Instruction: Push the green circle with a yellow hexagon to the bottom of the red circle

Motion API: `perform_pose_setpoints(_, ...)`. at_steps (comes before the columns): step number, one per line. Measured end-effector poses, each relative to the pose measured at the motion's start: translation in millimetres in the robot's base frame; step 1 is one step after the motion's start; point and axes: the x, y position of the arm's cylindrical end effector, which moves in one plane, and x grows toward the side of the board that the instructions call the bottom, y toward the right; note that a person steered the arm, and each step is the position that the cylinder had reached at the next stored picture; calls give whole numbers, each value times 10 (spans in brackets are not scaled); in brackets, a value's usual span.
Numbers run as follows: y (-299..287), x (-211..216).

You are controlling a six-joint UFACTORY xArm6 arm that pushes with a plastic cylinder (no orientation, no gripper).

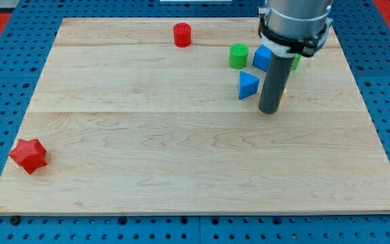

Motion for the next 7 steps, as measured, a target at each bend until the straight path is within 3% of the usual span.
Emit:
perform_pose_setpoints(5,471,-56)
perform_pose_setpoints(7,470,-543)
